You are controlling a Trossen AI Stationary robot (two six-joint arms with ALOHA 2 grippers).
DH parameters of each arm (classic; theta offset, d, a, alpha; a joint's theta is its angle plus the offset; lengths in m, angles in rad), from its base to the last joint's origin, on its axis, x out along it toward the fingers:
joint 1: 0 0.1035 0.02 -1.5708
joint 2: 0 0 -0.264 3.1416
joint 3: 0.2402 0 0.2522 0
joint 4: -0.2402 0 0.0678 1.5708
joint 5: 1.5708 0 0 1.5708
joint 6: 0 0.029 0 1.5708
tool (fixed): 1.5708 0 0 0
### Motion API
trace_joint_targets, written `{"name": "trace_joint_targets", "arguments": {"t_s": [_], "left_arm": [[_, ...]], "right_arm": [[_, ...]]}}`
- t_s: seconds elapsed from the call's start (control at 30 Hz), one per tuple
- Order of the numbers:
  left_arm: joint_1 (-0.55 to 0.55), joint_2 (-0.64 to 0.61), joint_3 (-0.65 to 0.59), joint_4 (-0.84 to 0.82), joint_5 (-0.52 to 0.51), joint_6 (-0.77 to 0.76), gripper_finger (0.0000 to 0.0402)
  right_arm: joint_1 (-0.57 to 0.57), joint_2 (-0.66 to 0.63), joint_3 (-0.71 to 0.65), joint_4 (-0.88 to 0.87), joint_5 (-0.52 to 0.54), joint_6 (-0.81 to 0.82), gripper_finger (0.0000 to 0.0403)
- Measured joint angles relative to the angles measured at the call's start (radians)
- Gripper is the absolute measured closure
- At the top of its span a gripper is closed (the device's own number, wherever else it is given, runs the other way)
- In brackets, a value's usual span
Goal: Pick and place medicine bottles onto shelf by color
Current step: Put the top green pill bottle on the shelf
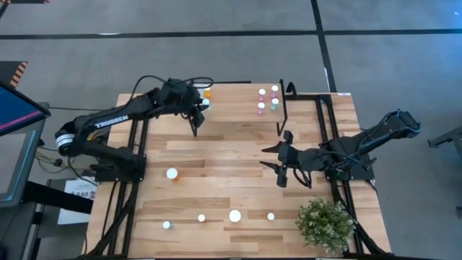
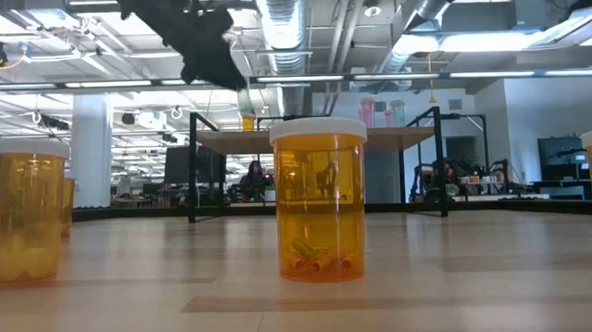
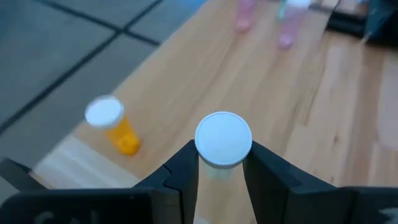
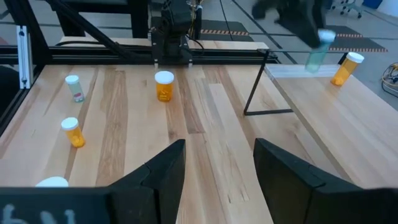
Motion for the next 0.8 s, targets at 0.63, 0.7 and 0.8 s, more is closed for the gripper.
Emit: {"name": "trace_joint_targets", "arguments": {"t_s": [0.63,0.7,0.8], "left_arm": [[0.065,0.112,0.003,0.014,-0.013,-0.010,0.0303],[0.065,0.112,0.003,0.013,-0.009,-0.011,0.0299],[0.062,0.117,-0.003,-0.010,-0.006,-0.011,0.0283]], "right_arm": [[0.000,0.000,0.000,0.000,0.000,-0.001,0.0194],[0.000,0.000,0.000,0.000,0.000,-0.001,0.0194],[0.000,0.000,0.000,0.000,0.000,-0.001,0.0194]]}}
